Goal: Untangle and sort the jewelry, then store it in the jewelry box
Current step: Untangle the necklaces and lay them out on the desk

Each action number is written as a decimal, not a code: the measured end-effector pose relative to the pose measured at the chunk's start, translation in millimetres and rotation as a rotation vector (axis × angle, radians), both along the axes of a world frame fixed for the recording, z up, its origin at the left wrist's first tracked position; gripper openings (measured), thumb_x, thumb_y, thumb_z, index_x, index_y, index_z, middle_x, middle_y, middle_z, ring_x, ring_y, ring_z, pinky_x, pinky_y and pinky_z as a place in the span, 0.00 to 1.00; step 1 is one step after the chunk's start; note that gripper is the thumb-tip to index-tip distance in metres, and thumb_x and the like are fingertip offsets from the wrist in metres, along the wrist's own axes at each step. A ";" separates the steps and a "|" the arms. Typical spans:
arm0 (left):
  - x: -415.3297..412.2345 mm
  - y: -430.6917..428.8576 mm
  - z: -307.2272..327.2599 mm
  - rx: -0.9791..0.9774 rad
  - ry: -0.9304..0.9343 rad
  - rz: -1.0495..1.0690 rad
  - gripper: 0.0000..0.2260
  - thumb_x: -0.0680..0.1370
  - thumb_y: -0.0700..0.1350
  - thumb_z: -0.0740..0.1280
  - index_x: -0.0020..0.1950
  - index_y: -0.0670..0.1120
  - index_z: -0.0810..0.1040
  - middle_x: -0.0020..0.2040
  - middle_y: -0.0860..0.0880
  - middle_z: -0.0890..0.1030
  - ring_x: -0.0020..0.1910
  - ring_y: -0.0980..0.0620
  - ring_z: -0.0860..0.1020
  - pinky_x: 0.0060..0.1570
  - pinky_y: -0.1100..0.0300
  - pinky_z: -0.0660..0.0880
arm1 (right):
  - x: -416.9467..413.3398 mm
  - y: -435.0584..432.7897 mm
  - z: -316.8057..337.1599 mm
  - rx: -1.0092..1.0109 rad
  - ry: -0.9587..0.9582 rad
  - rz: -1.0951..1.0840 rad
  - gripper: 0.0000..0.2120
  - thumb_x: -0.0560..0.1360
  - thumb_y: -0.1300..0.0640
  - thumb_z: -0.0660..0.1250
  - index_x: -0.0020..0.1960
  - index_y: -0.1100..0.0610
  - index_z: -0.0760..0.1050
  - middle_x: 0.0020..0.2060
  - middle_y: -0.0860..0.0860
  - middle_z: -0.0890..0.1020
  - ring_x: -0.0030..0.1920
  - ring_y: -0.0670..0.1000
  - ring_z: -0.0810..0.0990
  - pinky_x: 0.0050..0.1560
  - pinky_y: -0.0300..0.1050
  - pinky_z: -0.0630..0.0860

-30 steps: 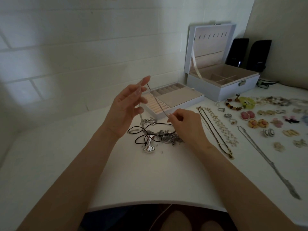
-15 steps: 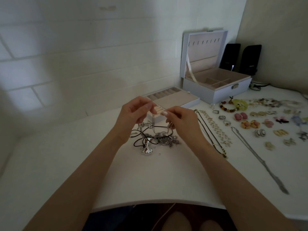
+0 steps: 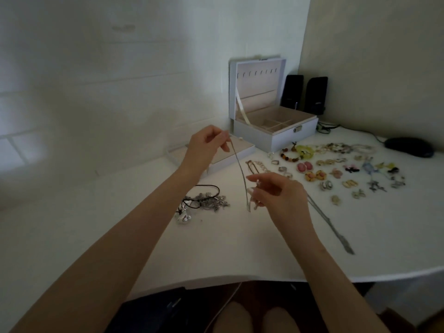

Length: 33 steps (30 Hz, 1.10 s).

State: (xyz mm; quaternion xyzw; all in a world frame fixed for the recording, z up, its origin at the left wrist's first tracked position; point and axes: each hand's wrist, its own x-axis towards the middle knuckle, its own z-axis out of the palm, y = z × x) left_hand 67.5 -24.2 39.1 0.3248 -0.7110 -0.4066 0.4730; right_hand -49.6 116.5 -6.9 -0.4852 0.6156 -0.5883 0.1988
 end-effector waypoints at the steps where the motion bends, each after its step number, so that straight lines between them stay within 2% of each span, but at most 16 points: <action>1: -8.7 -4.0 -4.0 0.014 -0.018 0.025 0.07 0.80 0.42 0.63 0.42 0.44 0.76 0.34 0.50 0.78 0.24 0.65 0.69 0.31 0.68 0.65 | -1.2 7.2 -2.5 0.005 0.001 -0.007 0.10 0.70 0.64 0.73 0.46 0.50 0.82 0.32 0.47 0.82 0.35 0.49 0.82 0.43 0.46 0.80; 3: -24.8 -12.1 -13.7 0.043 -0.066 0.060 0.08 0.80 0.43 0.62 0.41 0.46 0.75 0.35 0.51 0.78 0.29 0.64 0.73 0.36 0.64 0.68 | -2.6 20.5 -7.5 0.022 0.000 -0.025 0.11 0.69 0.65 0.74 0.44 0.49 0.81 0.30 0.47 0.81 0.33 0.47 0.81 0.40 0.43 0.80; 6: -44.3 -24.2 -29.8 -0.017 -0.247 0.105 0.10 0.80 0.45 0.62 0.39 0.50 0.74 0.36 0.53 0.79 0.40 0.52 0.80 0.46 0.57 0.73 | -3.3 34.4 -12.4 0.059 -0.009 -0.033 0.08 0.68 0.64 0.74 0.43 0.53 0.82 0.30 0.49 0.81 0.30 0.45 0.80 0.36 0.36 0.77; 9: -58.0 -33.2 -45.8 -0.058 -0.504 0.153 0.08 0.80 0.49 0.61 0.43 0.49 0.75 0.41 0.51 0.83 0.44 0.52 0.80 0.45 0.58 0.71 | -4.2 41.8 -16.3 0.108 0.011 -0.032 0.07 0.68 0.62 0.75 0.43 0.53 0.82 0.30 0.49 0.81 0.29 0.44 0.79 0.35 0.30 0.73; 13: -71.4 -42.8 -57.0 -0.106 -0.676 0.152 0.06 0.79 0.48 0.63 0.47 0.48 0.76 0.47 0.48 0.82 0.48 0.49 0.79 0.48 0.56 0.72 | -7.3 43.9 -21.8 0.135 0.021 -0.090 0.07 0.66 0.60 0.77 0.41 0.51 0.81 0.30 0.49 0.82 0.32 0.45 0.79 0.36 0.29 0.72; 16: -74.9 -49.1 -59.5 -0.215 -0.819 0.246 0.08 0.79 0.49 0.63 0.50 0.46 0.78 0.51 0.46 0.80 0.51 0.47 0.77 0.50 0.55 0.72 | -7.8 44.8 -23.6 0.139 0.015 -0.102 0.07 0.65 0.59 0.77 0.39 0.52 0.81 0.29 0.48 0.81 0.33 0.44 0.79 0.36 0.28 0.71; 20: -72.6 -58.6 -63.5 -0.254 -0.871 0.382 0.10 0.79 0.46 0.62 0.53 0.43 0.79 0.51 0.44 0.81 0.51 0.45 0.78 0.47 0.55 0.73 | -9.9 47.0 -23.8 0.143 -0.026 -0.102 0.07 0.64 0.57 0.78 0.37 0.52 0.80 0.28 0.46 0.81 0.30 0.40 0.77 0.34 0.28 0.70; 26: -78.6 -61.9 -63.8 -0.244 -0.910 0.380 0.09 0.78 0.46 0.63 0.54 0.42 0.78 0.52 0.44 0.80 0.51 0.45 0.78 0.47 0.55 0.73 | -8.3 48.3 -24.3 0.178 0.013 -0.078 0.07 0.66 0.55 0.77 0.34 0.53 0.79 0.27 0.43 0.80 0.29 0.38 0.75 0.34 0.28 0.70; 29: -82.8 -62.4 -64.9 -0.305 -0.957 0.365 0.09 0.79 0.45 0.62 0.55 0.42 0.77 0.53 0.43 0.79 0.51 0.44 0.77 0.47 0.55 0.71 | -9.2 45.5 -26.4 0.205 0.099 -0.107 0.10 0.66 0.55 0.77 0.31 0.51 0.76 0.29 0.45 0.78 0.33 0.36 0.74 0.36 0.28 0.68; 33: -84.9 -60.1 -64.3 -0.362 -0.988 0.345 0.09 0.80 0.45 0.60 0.56 0.42 0.75 0.53 0.42 0.78 0.51 0.43 0.76 0.45 0.56 0.68 | -10.6 42.4 -30.7 0.240 0.240 -0.105 0.10 0.68 0.53 0.75 0.33 0.52 0.76 0.35 0.46 0.76 0.36 0.42 0.73 0.37 0.31 0.67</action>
